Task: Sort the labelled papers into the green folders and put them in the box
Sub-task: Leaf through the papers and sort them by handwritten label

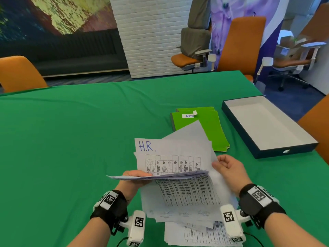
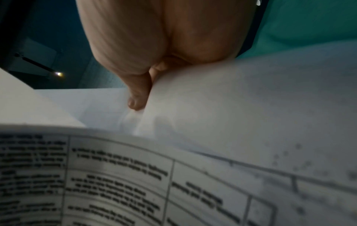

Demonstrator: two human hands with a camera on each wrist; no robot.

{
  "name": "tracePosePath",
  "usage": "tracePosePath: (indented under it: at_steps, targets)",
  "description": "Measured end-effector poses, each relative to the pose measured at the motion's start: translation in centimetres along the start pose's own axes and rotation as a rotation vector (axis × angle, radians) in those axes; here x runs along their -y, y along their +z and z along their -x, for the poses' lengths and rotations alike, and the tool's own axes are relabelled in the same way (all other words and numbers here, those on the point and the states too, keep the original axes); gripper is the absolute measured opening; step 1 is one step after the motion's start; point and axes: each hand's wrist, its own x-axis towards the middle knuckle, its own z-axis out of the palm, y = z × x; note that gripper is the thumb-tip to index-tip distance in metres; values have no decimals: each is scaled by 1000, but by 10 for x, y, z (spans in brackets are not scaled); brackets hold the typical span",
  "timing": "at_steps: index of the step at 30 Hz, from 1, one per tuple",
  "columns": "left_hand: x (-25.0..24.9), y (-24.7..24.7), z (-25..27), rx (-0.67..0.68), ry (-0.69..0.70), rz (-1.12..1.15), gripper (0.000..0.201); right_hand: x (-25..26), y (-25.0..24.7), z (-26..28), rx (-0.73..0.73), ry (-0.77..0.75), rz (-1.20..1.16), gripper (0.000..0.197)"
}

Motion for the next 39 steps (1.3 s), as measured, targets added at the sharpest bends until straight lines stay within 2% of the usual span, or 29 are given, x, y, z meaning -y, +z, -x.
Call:
tracePosePath:
  at_steps: [4,7,11,15,18,20,23,26,29,32,36,39]
  targets:
    - [-9,11,2,19,35,-117,20,0,3,2,-14,10,-27,7]
    - [-9,15,2,-5,18,-83,21,-3,3,0,-22,72,-81,10]
    - [-10,18,5,12,12,-84,18,-5,7,5,190,102,69,17]
    - [-11,21,5,-19,15,-115,22,-9,9,9,348,132,114,22]
    - [-4,9,-1,-86,-8,-143,16,-31,6,2,463,165,375,38]
    - [2,-4,-2,-113,3,-159,24,-50,4,-4,397,199,611,49]
    - [10,-25,1,-165,12,-133,29,-71,2,-3,177,253,857,58]
    - [18,-45,4,-177,-28,-96,27,-83,4,3,95,294,922,85]
    - [26,-61,5,-194,-132,-17,21,-87,9,5,77,294,949,99]
    - [31,-71,9,-205,-199,-14,12,-89,10,2,57,316,940,100]
    - [33,-74,12,-205,-219,17,16,-89,4,-1,17,354,811,95]
    - [33,-73,10,-194,-228,35,16,-90,1,-1,-19,333,771,83]
